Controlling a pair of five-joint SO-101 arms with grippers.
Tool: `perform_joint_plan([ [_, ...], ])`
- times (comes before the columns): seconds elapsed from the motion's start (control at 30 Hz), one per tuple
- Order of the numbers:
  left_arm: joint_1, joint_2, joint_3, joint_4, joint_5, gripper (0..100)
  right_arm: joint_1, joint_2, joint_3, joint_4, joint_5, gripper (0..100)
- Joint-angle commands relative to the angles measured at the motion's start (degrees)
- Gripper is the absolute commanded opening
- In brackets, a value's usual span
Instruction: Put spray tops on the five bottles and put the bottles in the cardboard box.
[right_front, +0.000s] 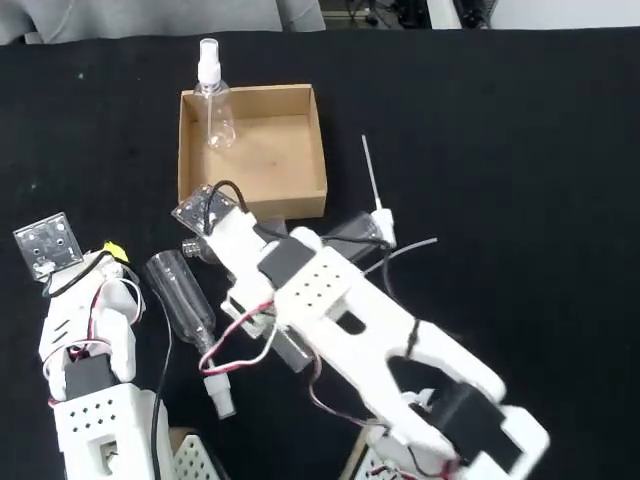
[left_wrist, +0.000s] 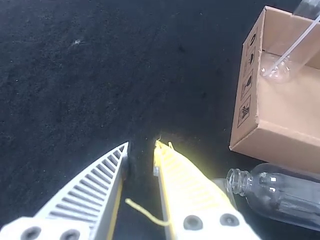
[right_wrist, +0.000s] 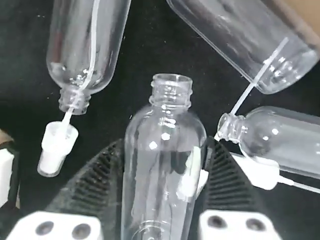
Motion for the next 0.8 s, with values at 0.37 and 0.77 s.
perform_joint_plan([
  [0.37, 0.0, -0.7, -0.7, -0.3, -0.4, 8, -0.5, -22.4, 7.3, 0.4, 1.1, 11.7],
  [0.77, 0.0, -0.7, -0.7, -0.3, -0.4, 8, 4.1, -34.2, 10.3, 0.2, 5.5, 11.7],
])
